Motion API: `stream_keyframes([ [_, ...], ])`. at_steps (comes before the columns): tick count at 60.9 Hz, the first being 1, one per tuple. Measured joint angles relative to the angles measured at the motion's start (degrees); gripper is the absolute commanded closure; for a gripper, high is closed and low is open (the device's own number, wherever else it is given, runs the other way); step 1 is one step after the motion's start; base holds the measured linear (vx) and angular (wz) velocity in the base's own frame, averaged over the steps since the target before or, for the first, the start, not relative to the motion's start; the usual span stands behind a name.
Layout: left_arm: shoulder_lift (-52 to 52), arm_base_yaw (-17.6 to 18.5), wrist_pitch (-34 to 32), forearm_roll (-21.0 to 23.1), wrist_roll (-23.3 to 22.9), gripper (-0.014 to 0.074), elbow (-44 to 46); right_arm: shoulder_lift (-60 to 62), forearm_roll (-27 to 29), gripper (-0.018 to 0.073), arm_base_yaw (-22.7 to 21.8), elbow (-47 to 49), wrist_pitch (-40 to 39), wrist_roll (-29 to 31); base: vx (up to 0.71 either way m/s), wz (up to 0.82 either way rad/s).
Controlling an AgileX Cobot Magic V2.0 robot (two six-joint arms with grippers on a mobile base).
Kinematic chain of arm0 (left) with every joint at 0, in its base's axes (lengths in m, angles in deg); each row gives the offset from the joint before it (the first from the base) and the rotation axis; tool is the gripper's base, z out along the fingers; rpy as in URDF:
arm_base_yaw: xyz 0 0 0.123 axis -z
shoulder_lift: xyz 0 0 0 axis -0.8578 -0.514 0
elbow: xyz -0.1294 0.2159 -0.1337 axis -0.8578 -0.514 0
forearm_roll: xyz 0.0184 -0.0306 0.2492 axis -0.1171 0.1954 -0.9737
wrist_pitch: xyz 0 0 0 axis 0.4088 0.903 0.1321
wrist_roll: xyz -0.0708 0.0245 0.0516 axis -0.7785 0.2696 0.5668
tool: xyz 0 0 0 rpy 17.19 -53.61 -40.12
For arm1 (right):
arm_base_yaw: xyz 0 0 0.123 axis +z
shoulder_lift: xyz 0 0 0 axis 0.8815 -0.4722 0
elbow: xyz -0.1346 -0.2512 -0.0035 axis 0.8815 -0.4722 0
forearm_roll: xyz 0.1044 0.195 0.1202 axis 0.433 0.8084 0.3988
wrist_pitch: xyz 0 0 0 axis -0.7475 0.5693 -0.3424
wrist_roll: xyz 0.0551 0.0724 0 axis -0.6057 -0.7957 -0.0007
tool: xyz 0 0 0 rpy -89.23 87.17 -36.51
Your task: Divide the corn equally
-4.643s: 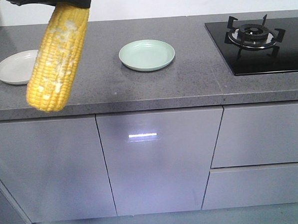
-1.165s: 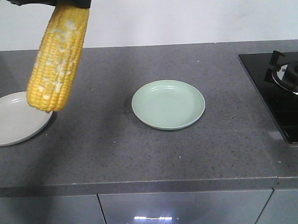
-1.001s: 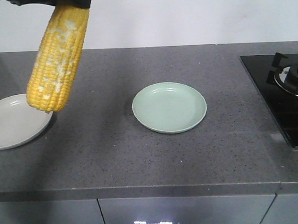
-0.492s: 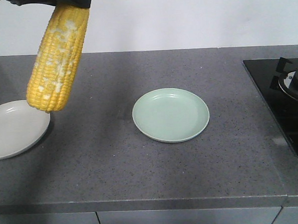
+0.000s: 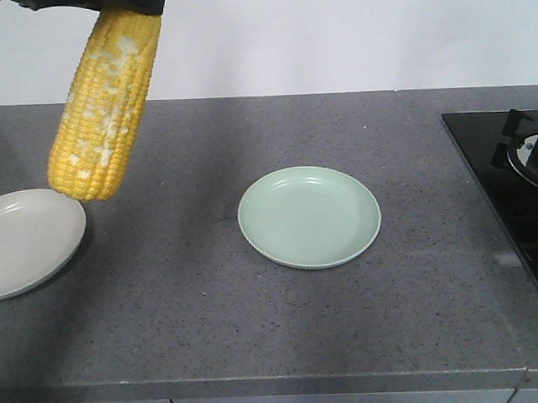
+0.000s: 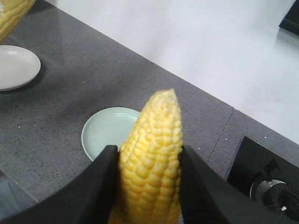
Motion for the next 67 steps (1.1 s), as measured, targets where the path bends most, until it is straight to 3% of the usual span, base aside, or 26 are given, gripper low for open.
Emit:
stream_keyframes([
  [67, 0.0, 0.0, 0.0, 0.0, 0.0, 0.0603, 0.0, 0.0, 0.0, 0.0561, 0.0, 0.0, 0.0, 0.0, 0.03, -0.01],
])
